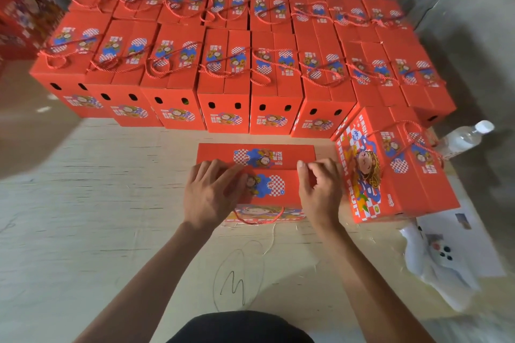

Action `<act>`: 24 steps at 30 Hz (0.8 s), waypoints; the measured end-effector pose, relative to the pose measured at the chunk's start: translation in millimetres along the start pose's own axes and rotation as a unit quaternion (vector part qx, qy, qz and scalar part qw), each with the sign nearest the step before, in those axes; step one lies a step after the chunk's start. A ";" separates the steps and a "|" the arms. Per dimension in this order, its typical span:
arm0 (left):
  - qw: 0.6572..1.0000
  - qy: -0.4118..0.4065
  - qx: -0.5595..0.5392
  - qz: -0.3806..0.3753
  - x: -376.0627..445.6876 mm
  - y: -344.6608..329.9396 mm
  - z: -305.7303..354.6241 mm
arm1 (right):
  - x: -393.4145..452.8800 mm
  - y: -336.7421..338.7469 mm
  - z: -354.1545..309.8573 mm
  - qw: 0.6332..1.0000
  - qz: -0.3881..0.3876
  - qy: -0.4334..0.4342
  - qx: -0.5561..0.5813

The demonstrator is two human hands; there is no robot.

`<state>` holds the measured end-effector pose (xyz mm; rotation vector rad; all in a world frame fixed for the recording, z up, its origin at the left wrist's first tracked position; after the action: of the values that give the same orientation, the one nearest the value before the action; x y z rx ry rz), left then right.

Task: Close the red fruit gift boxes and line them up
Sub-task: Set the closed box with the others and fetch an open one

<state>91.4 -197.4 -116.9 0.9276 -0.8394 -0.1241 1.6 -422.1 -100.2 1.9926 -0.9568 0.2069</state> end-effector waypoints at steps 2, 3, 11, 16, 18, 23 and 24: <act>1.000 0.008 -0.004 -0.005 0.5 1.1 1.5 | -1.9 -1.6 0.7 1.000 -0.002 -0.006 0.020; 1.000 0.014 -0.007 -0.008 0.9 1.6 1.7 | -3.9 -2.7 0.7 0.999 -0.002 -0.008 0.032; 0.997 0.060 -0.035 -0.024 9.7 6.0 4.9 | -7.0 -7.4 3.3 0.998 0.007 -0.032 0.062; 0.995 0.070 -0.064 0.017 10.9 9.5 6.3 | -12.9 -3.4 1.5 0.952 -0.091 -0.221 0.192; 0.991 0.120 -0.050 0.007 8.4 10.1 11.0 | -12.9 -1.8 3.5 0.947 -0.116 -0.225 0.200; 0.823 0.483 -0.295 -0.046 1.6 13.5 -2.2 | -13.2 -3.0 7.0 0.955 -0.117 -0.199 0.186; 0.808 0.491 -0.322 -0.051 1.5 13.1 -6.5 | -13.4 -4.2 7.8 0.956 -0.114 -0.198 0.183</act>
<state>93.7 -185.7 -108.3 0.2789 0.2431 -0.0030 -6.4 -419.6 -113.9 2.5301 -0.9727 -0.1662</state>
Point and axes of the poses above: each hand's wrist, its own x-axis towards the middle knuckle, its own y-axis out of the back of the hand, z = x × y, the point moved 1 cm from there along x, towards the middle knuckle, and after that the axes turned 1 degree about -x, right-handed, at the moved point
